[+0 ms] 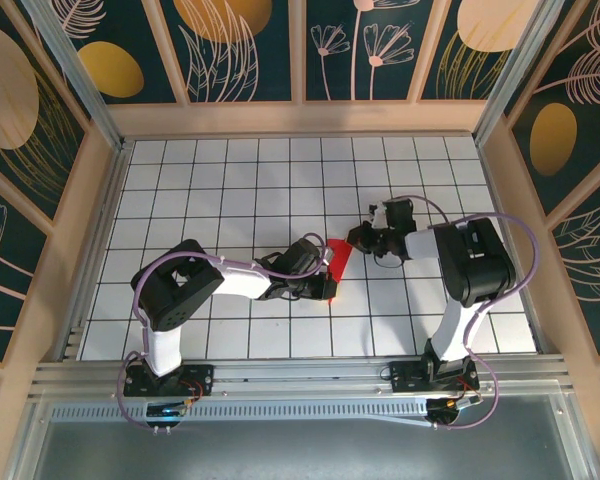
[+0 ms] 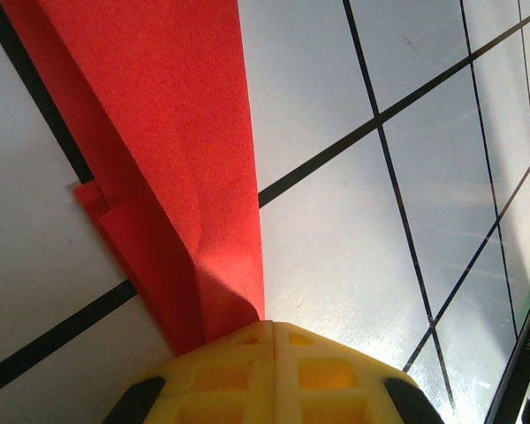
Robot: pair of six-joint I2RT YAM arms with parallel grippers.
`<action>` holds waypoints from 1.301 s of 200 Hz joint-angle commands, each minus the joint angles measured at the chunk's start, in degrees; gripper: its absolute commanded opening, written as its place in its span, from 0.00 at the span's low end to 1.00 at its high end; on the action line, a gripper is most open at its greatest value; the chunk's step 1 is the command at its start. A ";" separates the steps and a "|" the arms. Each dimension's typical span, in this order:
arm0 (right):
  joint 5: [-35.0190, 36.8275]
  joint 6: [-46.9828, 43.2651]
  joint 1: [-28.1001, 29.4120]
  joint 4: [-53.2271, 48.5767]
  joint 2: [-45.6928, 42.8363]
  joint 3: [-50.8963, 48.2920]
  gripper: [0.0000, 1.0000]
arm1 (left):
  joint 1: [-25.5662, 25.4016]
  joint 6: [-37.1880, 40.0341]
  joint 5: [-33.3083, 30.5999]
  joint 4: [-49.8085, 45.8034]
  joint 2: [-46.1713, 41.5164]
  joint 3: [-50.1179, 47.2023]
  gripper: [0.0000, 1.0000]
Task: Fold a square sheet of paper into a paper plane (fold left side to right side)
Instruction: Fold the wing for the fifth time at the center of the table.
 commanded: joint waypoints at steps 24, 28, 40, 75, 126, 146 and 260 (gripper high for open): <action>8.41 -4.00 -4.20 -0.99 3.12 2.63 0.00 | 0.36 0.98 -5.08 -12.03 2.73 -3.70 0.00; 8.30 -4.06 -4.41 -1.19 3.07 2.90 0.00 | 0.32 0.94 -5.08 -12.03 2.76 -3.71 0.00; 8.11 -4.41 -4.81 -2.02 2.32 3.61 0.00 | 0.30 0.89 -5.15 -11.86 2.76 -3.74 0.00; 8.82 -5.51 -5.20 -6.31 -4.40 3.99 0.00 | 0.30 0.72 -5.57 -11.68 2.70 -3.83 0.00; 5.57 -1.60 -2.83 -7.71 -18.41 -5.99 0.00 | 0.30 0.73 -6.03 -11.83 2.39 -3.83 0.00; 4.14 1.26 0.59 -6.55 -21.01 -9.87 0.00 | 0.33 1.10 -6.48 -12.50 2.50 -3.50 0.00; 5.30 8.69 13.12 0.20 -11.28 -10.63 0.00 | 0.30 0.50 -5.76 -11.52 1.71 -3.25 0.00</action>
